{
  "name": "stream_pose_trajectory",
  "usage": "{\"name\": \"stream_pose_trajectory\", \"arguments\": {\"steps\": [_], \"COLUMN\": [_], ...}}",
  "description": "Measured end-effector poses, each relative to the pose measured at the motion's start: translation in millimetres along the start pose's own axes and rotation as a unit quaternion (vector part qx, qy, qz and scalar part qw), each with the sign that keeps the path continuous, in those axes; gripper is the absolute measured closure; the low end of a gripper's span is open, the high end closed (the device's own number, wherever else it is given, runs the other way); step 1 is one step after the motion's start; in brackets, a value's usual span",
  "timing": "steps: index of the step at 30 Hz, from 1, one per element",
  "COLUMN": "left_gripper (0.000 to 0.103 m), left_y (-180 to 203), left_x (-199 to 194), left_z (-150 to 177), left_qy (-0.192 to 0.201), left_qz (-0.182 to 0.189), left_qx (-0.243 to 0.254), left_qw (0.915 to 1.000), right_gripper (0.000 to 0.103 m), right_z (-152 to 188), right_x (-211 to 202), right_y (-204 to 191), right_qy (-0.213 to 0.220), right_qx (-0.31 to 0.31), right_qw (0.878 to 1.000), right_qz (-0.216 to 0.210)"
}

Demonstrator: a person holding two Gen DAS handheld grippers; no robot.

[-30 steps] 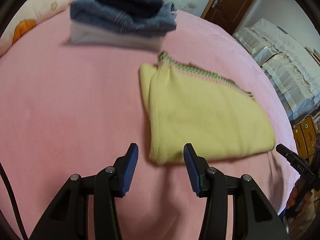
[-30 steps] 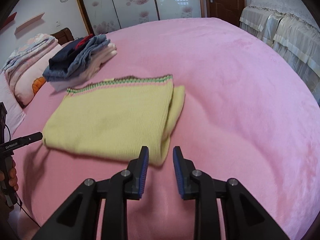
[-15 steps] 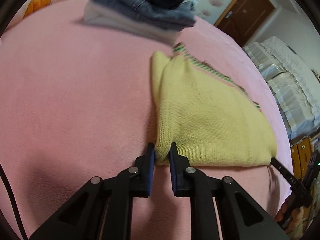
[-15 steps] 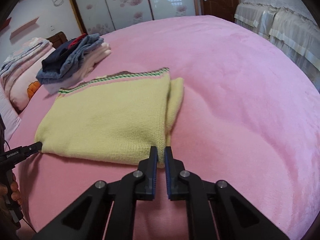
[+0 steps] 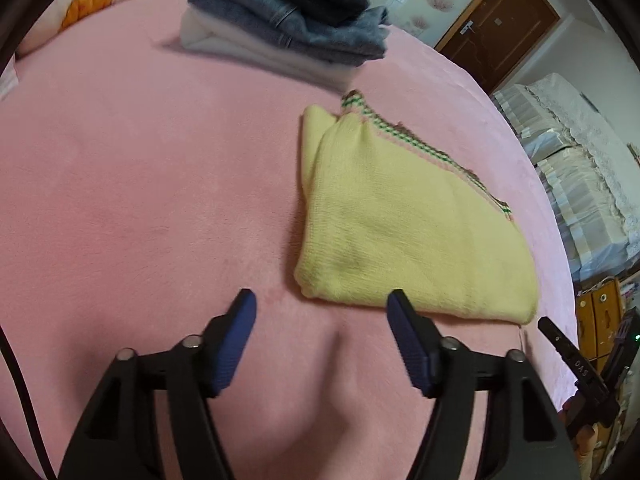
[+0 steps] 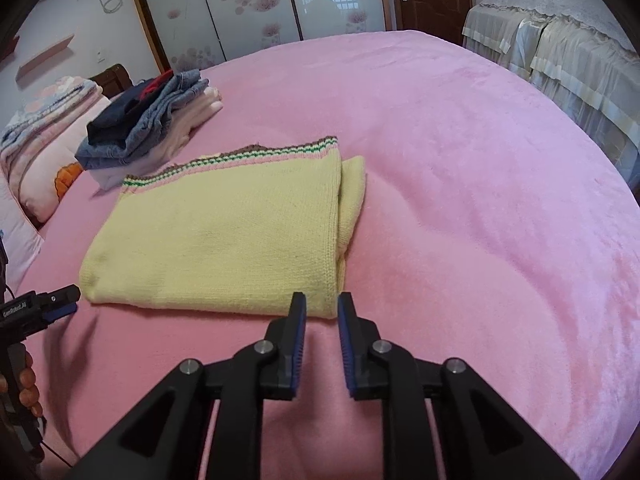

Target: Fold large clothes

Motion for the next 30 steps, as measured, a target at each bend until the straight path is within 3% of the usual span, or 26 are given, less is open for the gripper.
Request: {"name": "stream_pose_trajectory", "arguments": {"steps": [5, 7, 9, 13, 24, 30], "left_gripper": [0.035, 0.035, 0.035, 0.035, 0.035, 0.035], "left_y": [12.4, 16.3, 20.0, 29.0, 27.3, 21.3], "left_x": [-26.8, -34.4, -40.5, -52.0, -34.4, -4.2], "left_z": [7.0, 9.8, 12.1, 22.5, 42.7, 48.0], "left_qy": [-0.003, -0.011, -0.016, -0.017, -0.044, -0.056], "left_qz": [0.001, 0.009, 0.009, 0.007, 0.094, 0.154], "left_qx": [0.011, 0.013, 0.020, 0.032, 0.007, -0.027], "left_qw": [0.9999, 0.9998, 0.9996, 0.9993, 0.9945, 0.9861], "right_gripper": [0.085, 0.080, 0.063, 0.060, 0.060, 0.060], "right_z": [4.5, 6.8, 9.4, 15.1, 31.0, 33.1], "right_x": [-19.8, -23.5, -26.6, -30.6, -18.9, -6.3], "right_y": [-20.6, -29.1, -35.5, -48.5, -74.2, -84.7], "right_qy": [0.012, 0.012, 0.011, 0.014, 0.017, 0.019], "right_qx": [0.005, 0.005, 0.005, 0.008, -0.023, -0.043], "right_qw": [1.000, 1.000, 1.000, 1.000, 1.000, 0.999], "right_qz": [-0.015, -0.015, -0.005, -0.010, -0.011, -0.019]}}
Point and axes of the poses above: each gripper's, at about its wrist camera, not at the fingertips, and x roughly the way its jaws point, y to its right, z to its underside, the point moved 1 cm from there along x, roughly the way its jaws point, and after that the axes turned 15 degrees about -z, right-handed, at the moved point
